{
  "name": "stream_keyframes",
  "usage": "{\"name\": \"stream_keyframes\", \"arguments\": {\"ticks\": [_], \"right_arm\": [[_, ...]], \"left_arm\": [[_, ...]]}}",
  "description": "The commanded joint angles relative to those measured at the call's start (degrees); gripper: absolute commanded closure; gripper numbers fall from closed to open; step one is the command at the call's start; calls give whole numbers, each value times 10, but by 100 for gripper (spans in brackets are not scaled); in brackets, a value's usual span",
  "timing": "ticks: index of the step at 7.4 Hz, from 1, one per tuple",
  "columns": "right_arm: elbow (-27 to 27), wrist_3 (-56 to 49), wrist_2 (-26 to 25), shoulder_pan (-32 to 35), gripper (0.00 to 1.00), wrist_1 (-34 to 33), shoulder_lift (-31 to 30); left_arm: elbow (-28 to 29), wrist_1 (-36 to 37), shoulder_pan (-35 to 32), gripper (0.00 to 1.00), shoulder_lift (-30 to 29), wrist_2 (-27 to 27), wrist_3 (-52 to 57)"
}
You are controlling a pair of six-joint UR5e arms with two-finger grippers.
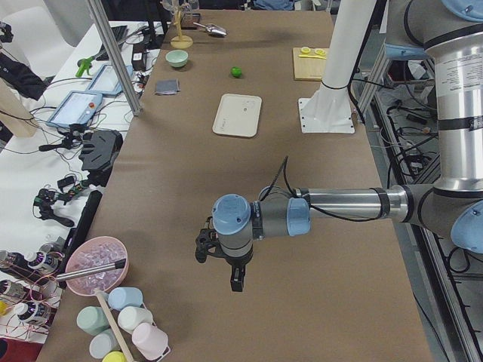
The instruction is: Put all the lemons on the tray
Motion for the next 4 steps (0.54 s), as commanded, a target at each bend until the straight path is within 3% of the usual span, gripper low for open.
{"name": "stream_keyframes", "arguments": {"ticks": [1,4], "right_arm": [[1,0,0,0,0,1,0],[3,1,1,0,0,0,0]], "left_arm": [[2,1,2,2,-8,16,0],[19,7,15,2,-36,21,-4]]}}
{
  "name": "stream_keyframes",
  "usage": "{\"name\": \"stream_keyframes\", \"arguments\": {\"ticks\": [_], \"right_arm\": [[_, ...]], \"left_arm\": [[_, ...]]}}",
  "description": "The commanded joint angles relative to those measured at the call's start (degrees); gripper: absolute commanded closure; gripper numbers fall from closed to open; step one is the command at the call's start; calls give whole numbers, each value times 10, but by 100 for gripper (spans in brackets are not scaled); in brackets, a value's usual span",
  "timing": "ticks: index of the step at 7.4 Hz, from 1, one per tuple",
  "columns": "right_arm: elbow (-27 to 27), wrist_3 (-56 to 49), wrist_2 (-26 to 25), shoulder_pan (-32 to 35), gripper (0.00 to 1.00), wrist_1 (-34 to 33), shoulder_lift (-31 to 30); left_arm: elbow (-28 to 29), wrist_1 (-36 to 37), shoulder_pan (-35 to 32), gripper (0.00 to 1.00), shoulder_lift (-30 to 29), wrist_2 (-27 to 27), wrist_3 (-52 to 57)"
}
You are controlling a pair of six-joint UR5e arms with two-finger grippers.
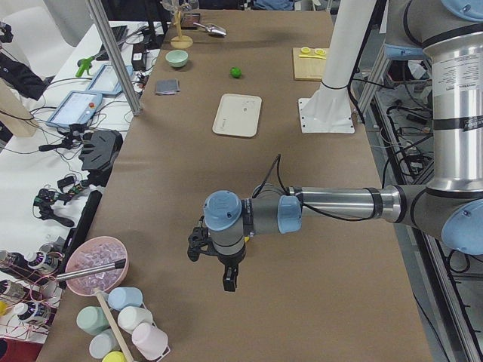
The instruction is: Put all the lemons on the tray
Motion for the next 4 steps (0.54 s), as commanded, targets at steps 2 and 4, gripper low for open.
{"name": "stream_keyframes", "arguments": {"ticks": [2,4], "right_arm": [[1,1,0,0,0,1,0],[2,3,0,0,0,0,0]], "left_arm": [[0,1,20,2,-17,-5,-39],[3,2,24,2,-28,-4,-40]]}}
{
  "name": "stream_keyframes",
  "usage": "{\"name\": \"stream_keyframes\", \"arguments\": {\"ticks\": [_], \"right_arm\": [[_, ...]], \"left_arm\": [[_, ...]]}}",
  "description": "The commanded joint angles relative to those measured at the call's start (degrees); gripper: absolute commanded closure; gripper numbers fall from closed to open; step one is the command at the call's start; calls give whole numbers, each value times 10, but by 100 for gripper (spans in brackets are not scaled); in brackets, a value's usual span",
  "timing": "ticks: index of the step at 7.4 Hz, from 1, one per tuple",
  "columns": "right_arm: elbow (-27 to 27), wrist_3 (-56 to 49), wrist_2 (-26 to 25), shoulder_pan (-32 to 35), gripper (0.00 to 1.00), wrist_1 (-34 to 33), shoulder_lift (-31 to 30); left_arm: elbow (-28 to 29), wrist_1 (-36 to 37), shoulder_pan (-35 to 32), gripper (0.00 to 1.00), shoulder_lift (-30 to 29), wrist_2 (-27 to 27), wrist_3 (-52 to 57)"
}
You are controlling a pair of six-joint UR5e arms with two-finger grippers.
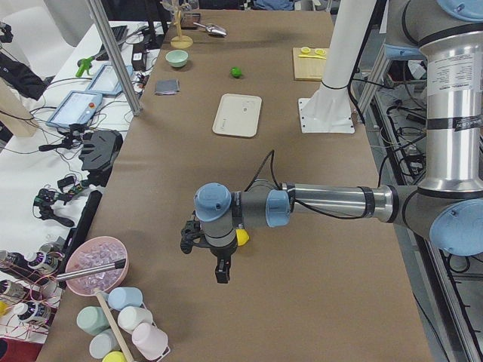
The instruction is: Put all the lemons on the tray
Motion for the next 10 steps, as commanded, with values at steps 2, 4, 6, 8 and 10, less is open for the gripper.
{"name": "stream_keyframes", "arguments": {"ticks": [2,4,6,8,10], "right_arm": [[1,4,6,0,0,-1,3],[2,8,8,0,0,-1,10],[2,33,16,-9,0,-1,34],[10,102,53,-50,0,6,60],[39,221,56,-103,0,76,61]], "left_arm": [[1,18,3,2,-22,-46,-16],[-1,14,10,2,-37,-85,-66],[-21,4,74,2,-39,-87,-141],[-24,-108,146,3,-30,-66,-259],[-17,-183,190,3,-1,-41,-316]]}}
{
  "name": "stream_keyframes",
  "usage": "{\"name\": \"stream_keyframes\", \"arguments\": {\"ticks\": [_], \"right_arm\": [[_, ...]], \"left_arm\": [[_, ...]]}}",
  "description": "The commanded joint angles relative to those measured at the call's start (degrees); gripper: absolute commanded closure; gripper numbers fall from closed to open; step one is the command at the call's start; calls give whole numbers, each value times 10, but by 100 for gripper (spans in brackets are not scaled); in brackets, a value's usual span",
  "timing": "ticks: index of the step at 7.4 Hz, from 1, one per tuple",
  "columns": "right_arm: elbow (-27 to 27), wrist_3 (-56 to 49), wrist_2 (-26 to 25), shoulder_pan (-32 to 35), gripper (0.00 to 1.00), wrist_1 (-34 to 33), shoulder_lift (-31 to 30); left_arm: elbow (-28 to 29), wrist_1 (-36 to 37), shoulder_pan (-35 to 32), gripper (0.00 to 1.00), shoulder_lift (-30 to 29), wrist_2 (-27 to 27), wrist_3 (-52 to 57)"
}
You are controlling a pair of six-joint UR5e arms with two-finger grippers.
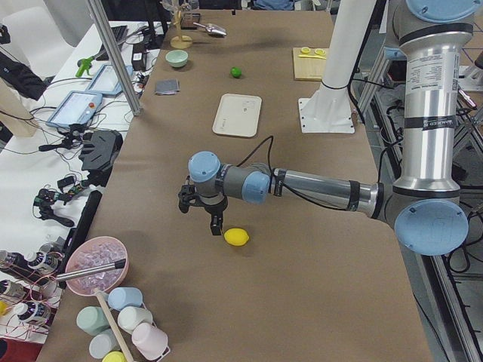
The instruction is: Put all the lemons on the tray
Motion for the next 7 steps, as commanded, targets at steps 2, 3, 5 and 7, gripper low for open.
{"name": "stream_keyframes", "arguments": {"ticks": [2,3,5,7], "right_arm": [[48,197,1,-107,0,91,3],[52,241,-2,-131,0,109,13],[51,338,-16,-189,0,154,38],[50,397,-66,-249,0,180,67]], "left_arm": [[45,-137,80,3,14,46,-114],[65,-172,86,3,14,46,-115],[80,-192,108,3,14,60,-122],[91,-211,109,8,15,61,-121]]}}
